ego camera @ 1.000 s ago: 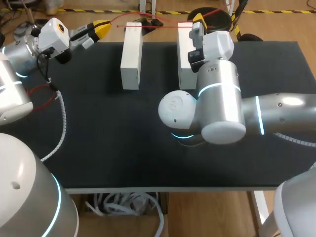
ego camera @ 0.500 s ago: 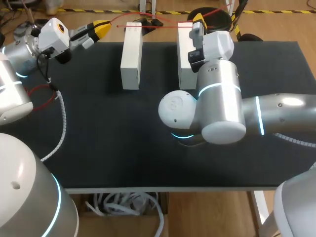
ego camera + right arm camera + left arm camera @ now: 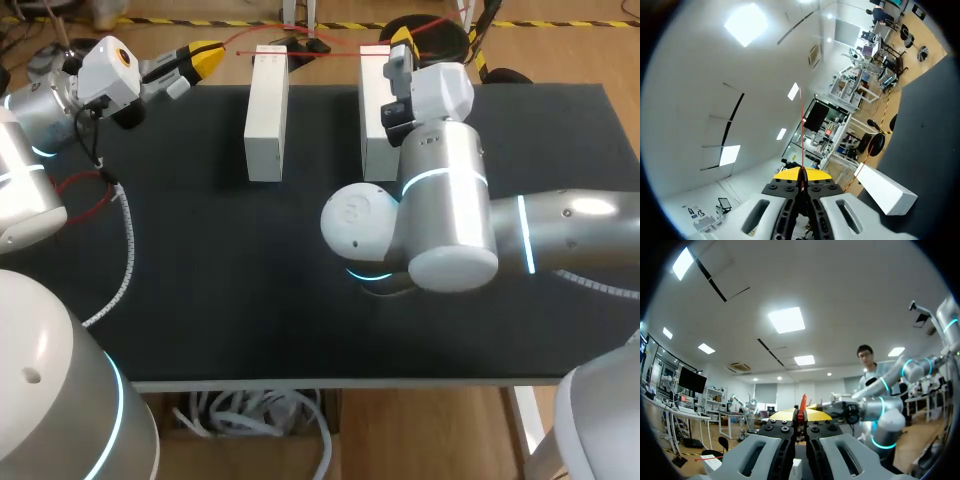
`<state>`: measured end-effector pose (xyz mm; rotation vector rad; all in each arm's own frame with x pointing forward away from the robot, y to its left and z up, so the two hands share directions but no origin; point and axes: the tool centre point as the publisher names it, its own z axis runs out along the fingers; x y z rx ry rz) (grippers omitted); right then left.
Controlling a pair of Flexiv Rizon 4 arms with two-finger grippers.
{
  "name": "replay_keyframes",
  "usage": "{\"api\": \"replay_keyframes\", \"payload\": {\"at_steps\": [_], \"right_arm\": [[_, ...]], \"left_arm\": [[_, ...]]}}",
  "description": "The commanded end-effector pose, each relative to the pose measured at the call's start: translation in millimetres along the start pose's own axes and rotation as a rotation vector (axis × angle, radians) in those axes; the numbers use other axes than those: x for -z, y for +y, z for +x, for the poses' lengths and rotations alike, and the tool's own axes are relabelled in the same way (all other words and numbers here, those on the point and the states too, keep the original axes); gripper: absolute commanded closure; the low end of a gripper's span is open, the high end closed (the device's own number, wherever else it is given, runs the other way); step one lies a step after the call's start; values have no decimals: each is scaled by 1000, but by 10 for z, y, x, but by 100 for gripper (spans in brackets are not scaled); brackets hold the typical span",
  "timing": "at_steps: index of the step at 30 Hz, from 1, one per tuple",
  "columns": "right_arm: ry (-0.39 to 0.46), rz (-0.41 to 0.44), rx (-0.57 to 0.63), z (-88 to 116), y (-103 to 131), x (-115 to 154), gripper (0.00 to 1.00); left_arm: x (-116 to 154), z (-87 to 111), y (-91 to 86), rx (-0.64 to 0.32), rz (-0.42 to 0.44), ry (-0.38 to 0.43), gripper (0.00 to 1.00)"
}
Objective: Grab the tape and strap the tape.
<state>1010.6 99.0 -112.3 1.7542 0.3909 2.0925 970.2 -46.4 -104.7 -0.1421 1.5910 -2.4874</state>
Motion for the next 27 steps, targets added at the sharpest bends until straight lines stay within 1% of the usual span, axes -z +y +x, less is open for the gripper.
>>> {"api": "replay_keyframes", "payload": {"at_steps": [1,3,10,14,17,18,19,21,22,27], "right_arm": [[-6,6,1,22,28,-3,100],[-6,6,1,22,28,-3,100],[-6,6,1,22,28,-3,100],[-6,6,1,22,28,-3,100],[-6,6,1,22,28,-3,100],[-6,6,1,22,28,-3,100],[-6,6,1,22,28,-3,100],[-6,6,1,22,28,-3,100],[-6,6,1,22,28,-3,100],[-6,6,1,22,28,-3,100]], "left_arm": [[3,-6,6,-1,2,2,100],[32,-12,-2,1,-15,7,100],[113,-73,-53,12,-256,44,100],[115,-91,-69,2,-341,63,100],[88,-93,-85,-13,-421,73,100],[81,-95,-89,-15,-463,71,100],[78,-96,-89,-20,-481,67,100],[69,-95,-89,-32,-544,63,100],[69,-94,-90,-40,-560,48,100],[65,-81,-35,-73,-697,18,100]]}}
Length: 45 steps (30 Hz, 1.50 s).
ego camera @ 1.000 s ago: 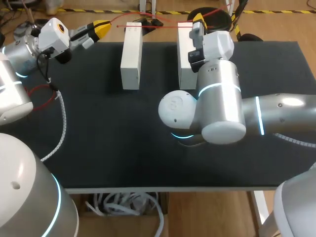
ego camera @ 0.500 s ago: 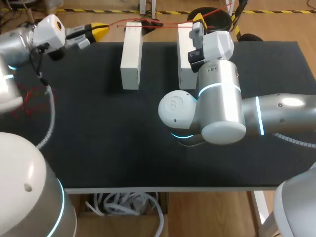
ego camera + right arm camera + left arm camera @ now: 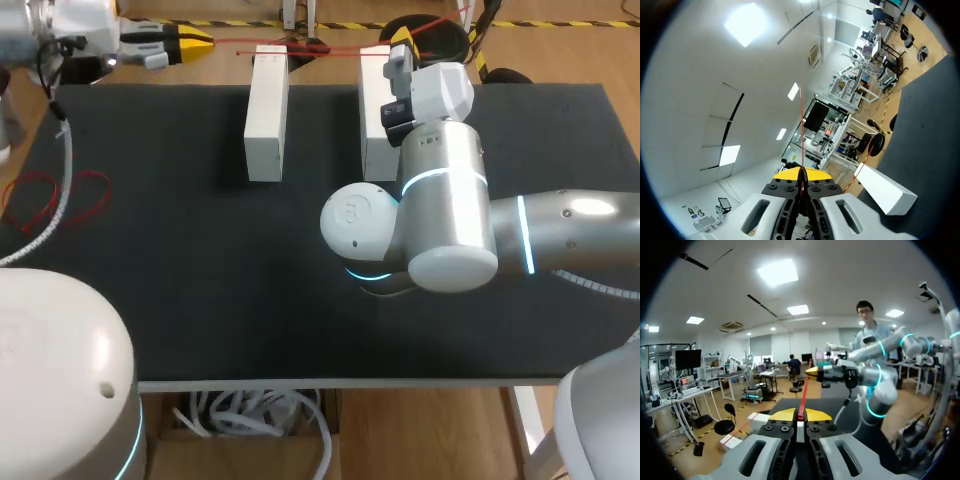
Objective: Grab the tape and strap the tape.
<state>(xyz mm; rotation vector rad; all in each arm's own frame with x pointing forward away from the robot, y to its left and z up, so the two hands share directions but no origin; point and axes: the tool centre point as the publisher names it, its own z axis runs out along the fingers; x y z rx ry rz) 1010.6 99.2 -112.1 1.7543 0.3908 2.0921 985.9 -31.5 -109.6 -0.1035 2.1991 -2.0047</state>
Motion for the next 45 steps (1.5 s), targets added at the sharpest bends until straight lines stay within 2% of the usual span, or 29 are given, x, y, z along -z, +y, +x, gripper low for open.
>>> {"api": "replay_keyframes", "payload": {"at_steps": [1,2,6,9,10,12,13,14,16,17,19,20,21,27,28,33,35,36,40,42,45], "right_arm": [[-5,6,1,19,29,-4,100],[-5,6,1,19,29,-4,100],[-5,6,1,19,29,-4,100],[-5,6,1,19,29,-4,100],[-5,6,1,19,29,-4,100],[-5,6,1,19,29,-4,100],[-5,6,1,19,29,-4,100],[-5,6,1,19,29,-4,100],[-5,6,1,19,29,-4,100],[-5,6,1,19,29,-4,100],[-5,6,1,19,29,-4,100],[-5,6,1,19,29,-4,100],[-5,6,1,19,29,-4,100],[-5,6,1,19,29,-4,100],[-5,6,1,19,29,-4,100],[-5,6,1,19,29,-4,100],[-5,6,1,19,29,-4,100],[-5,6,1,19,29,-4,100],[-5,6,1,19,29,-4,100],[-5,6,1,19,29,-4,100],[-5,6,1,19,29,-4,100]], "left_arm": [[-52,104,-56,-23,-224,-29,100],[-59,108,-56,-33,-227,-36,100],[-88,123,-58,-62,-360,-9,100],[-106,117,-77,-78,-427,12,100],[-114,114,-85,-82,-415,11,100],[-130,104,-104,-99,-493,45,100],[-139,101,-118,-102,-485,45,100],[-154,95,-126,-109,-546,70,100],[-189,96,-121,-112,-583,93,100],[-210,94,-117,-116,-637,114,100],[-242,91,-124,-119,-640,112,100],[-258,84,-126,-122,-682,123,100],[-273,82,-122,-120,-672,118,100],[-340,50,-96,-100,-746,57,100],[-360,52,-87,-104,-776,66,100],[-426,65,-89,-127,-825,64,100],[-439,68,-93,-131,-824,65,100],[-448,71,-102,-146,-861,80,100],[-481,86,-129,-165,-884,99,100],[-490,89,-140,-186,-931,121,100],[-514,97,-157,-202,-938,133,100]]}}
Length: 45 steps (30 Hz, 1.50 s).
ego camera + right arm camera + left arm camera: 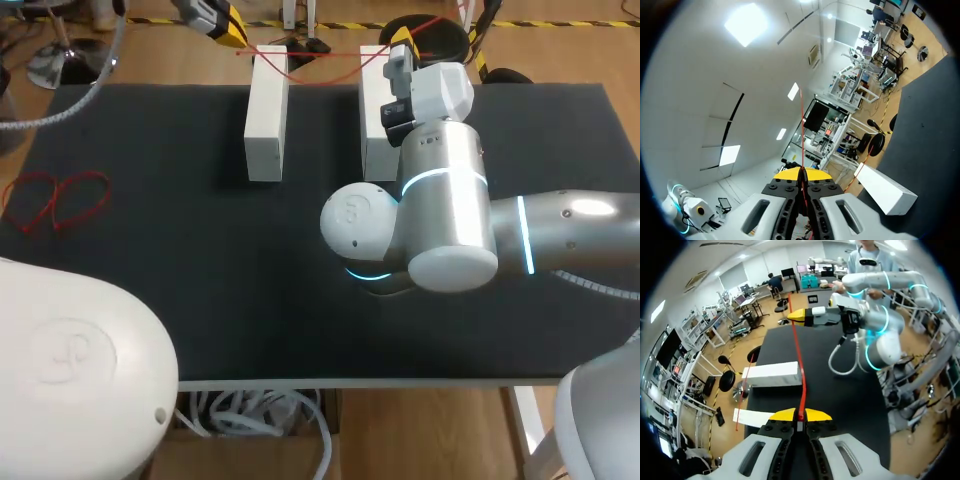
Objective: Grab the tape and strap the tape.
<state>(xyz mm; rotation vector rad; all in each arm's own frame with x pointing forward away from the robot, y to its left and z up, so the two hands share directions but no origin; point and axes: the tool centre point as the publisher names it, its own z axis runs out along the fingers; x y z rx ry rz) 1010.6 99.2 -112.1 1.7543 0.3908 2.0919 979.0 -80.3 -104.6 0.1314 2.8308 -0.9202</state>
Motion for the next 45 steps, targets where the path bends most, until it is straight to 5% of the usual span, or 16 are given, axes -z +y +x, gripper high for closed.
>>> {"api": "replay_keyframes", "payload": {"at_steps": [1,8,45], "right_arm": [[-5,6,1,19,29,-4,100],[-5,6,1,19,29,-4,100],[-5,6,1,19,29,-4,100]], "left_arm": [[13,-63,-74,-5,-97,12,100],[14,-77,-135,-73,-195,43,100],[-4,-80,-129,-60,-201,50,100]]}}
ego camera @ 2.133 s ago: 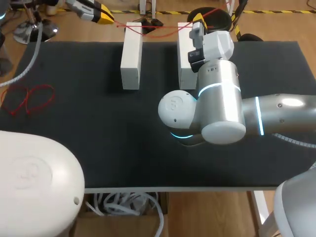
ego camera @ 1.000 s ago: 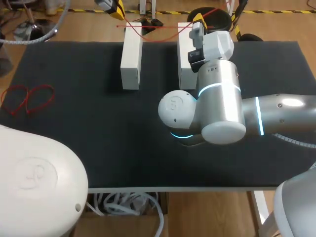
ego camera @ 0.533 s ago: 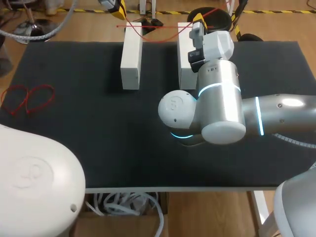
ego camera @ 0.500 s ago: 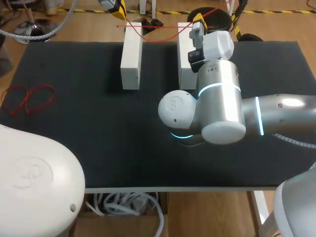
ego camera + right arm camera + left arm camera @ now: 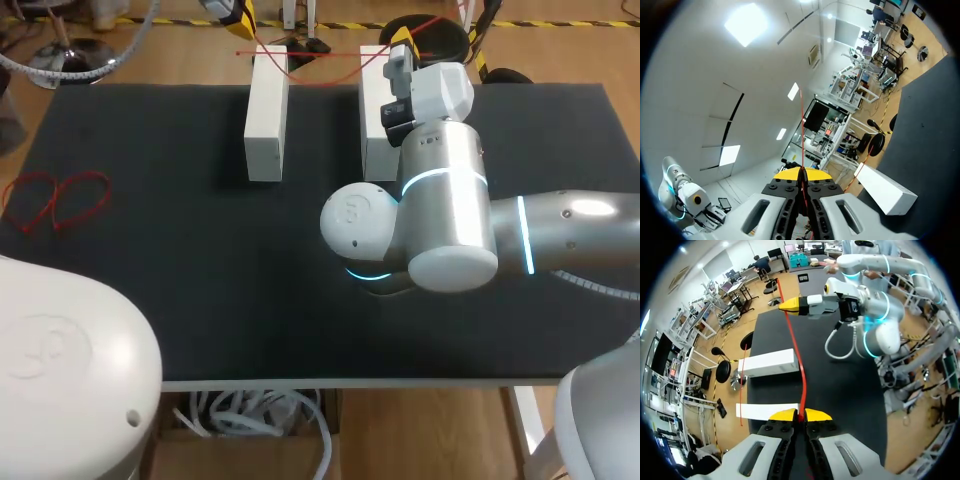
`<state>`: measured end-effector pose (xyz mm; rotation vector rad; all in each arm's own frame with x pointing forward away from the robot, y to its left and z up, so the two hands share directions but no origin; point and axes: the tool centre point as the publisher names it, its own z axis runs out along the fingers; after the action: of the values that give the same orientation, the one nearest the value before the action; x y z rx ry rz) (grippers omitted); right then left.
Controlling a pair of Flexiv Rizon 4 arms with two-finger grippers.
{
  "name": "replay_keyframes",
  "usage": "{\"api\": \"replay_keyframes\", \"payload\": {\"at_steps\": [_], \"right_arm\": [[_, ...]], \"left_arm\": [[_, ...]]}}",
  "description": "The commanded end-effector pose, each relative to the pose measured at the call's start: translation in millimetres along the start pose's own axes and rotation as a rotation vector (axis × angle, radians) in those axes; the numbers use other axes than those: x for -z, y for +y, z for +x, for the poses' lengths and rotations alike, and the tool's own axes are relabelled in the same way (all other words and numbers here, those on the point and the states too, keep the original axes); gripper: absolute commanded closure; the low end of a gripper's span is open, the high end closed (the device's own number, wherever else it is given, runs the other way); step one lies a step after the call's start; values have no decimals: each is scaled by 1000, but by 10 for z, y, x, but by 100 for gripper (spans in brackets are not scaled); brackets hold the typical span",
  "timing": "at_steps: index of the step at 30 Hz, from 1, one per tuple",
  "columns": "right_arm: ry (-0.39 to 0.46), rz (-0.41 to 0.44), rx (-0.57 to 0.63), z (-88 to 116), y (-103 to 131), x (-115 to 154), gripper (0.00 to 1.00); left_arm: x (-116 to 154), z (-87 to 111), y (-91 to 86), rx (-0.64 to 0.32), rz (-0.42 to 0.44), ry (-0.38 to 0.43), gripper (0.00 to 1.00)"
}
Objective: Grab the tape and strap the tape.
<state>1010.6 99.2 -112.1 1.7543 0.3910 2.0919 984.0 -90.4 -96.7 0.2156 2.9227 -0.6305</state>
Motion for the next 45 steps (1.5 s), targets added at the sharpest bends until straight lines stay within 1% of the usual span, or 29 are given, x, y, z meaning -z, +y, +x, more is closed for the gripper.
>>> {"api": "replay_keyframes", "payload": {"at_steps": [1,28,36,39,41,42,43,44,45], "right_arm": [[-5,6,1,19,28,-3,100],[-5,6,1,19,28,-3,100],[25,39,288,259,35,-17,100],[49,57,425,352,20,-15,100],[70,52,507,398,14,-17,100],[82,54,580,430,8,-21,100],[90,51,592,440,6,-22,100],[103,55,656,456,1,-22,100],[116,45,686,467,-7,-25,100]], "left_arm": [[1,-14,-8,1,-4,3,100],[1,-14,-8,1,-4,3,100],[1,-14,-8,1,-4,3,100],[1,-14,-8,1,-4,3,100],[1,-14,-8,1,-4,3,100],[1,-14,-8,1,-4,3,100],[1,-14,-8,1,-4,3,100],[1,-14,-8,1,-4,3,100],[1,-14,-8,1,-4,3,100]]}}
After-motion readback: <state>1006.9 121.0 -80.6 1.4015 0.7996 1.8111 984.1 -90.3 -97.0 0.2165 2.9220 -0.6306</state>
